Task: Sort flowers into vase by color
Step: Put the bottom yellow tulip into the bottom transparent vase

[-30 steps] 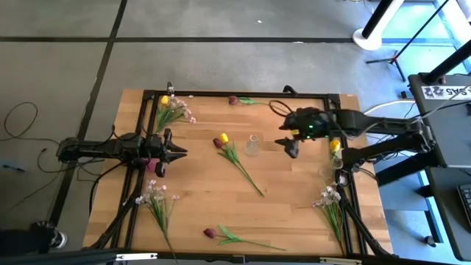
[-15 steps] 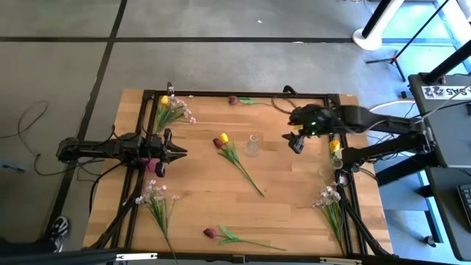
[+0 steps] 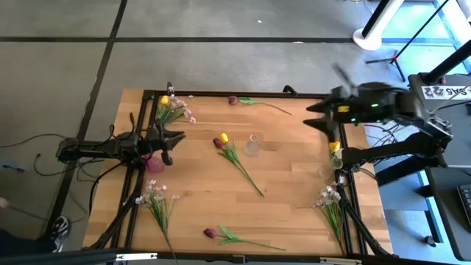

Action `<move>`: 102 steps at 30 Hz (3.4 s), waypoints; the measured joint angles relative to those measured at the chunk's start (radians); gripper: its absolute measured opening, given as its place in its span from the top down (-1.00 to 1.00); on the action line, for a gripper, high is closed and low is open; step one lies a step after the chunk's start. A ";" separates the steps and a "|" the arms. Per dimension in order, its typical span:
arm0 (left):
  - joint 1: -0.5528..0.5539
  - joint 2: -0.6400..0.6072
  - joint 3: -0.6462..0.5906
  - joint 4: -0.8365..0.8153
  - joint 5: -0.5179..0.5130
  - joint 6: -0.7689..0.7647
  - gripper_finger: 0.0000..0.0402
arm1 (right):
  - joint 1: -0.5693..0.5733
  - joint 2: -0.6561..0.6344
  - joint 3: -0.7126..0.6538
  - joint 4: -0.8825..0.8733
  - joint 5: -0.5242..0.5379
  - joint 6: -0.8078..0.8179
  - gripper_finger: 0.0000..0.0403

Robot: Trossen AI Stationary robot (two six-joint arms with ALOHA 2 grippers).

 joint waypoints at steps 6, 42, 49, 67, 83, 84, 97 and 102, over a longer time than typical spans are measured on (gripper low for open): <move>0.000 0.000 0.000 0.020 -0.008 -0.030 0.72 | 0.000 -0.021 0.096 0.003 0.085 0.083 -0.39; -0.127 0.724 0.449 0.271 0.204 -0.563 0.72 | 0.000 0.056 0.100 -0.002 0.241 -0.126 -0.39; -0.126 0.968 0.632 0.272 0.192 -0.577 0.72 | 0.000 0.057 0.094 0.000 0.166 -0.217 -0.39; -0.268 1.406 0.938 0.017 0.074 -0.666 0.72 | 0.000 0.064 -0.151 0.056 -0.001 -0.207 -0.39; -0.122 1.731 0.938 0.107 0.002 -1.038 0.60 | 0.000 0.044 -0.153 0.056 0.035 -0.114 -0.39; -0.118 1.750 0.938 0.140 -0.030 -1.069 0.56 | 0.000 0.044 -0.153 0.056 0.035 -0.101 -0.39; -0.134 1.864 0.968 0.078 -0.138 -1.283 0.33 | 0.000 0.048 -0.153 0.050 0.069 0.057 -0.39; -0.170 1.865 1.095 -0.197 -0.184 -1.248 0.33 | 0.000 0.048 -0.153 0.020 0.064 0.110 -0.39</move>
